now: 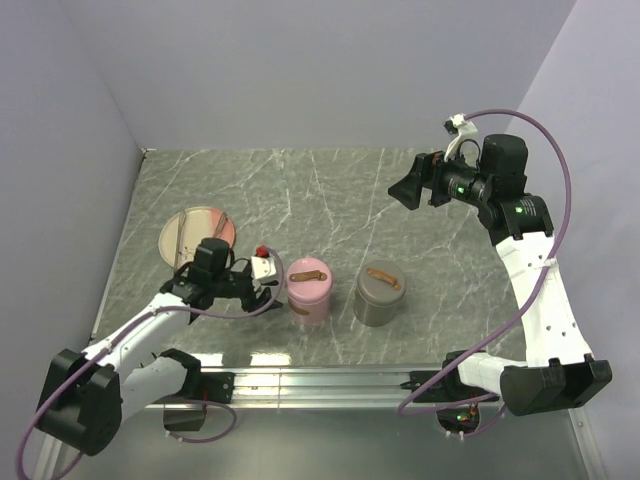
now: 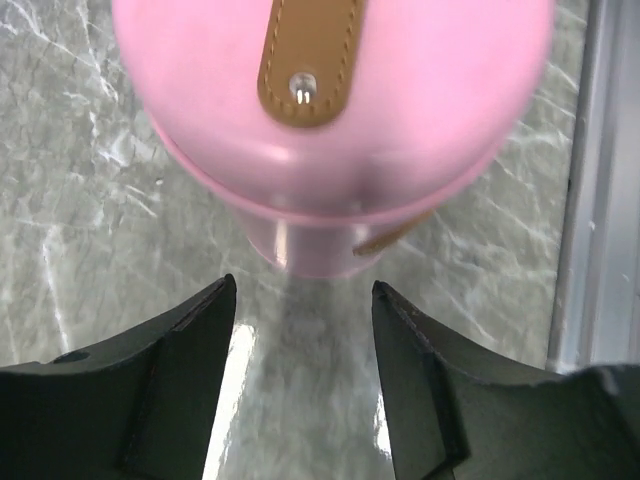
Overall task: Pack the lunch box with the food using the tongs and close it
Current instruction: Move the packing box to the center of the board.
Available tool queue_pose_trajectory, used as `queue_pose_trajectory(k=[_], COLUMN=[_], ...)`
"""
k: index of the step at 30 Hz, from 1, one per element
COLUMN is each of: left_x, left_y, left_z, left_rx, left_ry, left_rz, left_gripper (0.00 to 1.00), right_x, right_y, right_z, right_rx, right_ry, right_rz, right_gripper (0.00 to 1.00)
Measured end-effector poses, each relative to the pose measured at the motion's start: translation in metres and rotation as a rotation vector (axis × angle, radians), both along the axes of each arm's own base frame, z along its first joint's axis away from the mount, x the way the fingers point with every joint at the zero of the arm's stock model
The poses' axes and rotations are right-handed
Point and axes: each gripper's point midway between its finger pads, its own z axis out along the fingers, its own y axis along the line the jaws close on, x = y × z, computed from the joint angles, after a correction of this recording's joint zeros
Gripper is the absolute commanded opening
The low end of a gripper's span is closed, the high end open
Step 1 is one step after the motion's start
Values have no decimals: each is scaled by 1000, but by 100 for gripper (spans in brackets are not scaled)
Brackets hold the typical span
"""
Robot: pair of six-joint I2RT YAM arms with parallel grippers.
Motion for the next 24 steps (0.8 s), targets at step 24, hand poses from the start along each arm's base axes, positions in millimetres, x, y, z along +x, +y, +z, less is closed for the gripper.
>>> queue_pose_trajectory(k=[24], left_x=[16], left_y=[-47], left_z=[-4], left_rx=[57], left_ry=[-200], left_rz=[-142], left_gripper=[63], right_x=[0], right_y=[-2], right_z=[-6], right_rx=[-2], right_ry=[13], right_rz=[-6], right_gripper=[100])
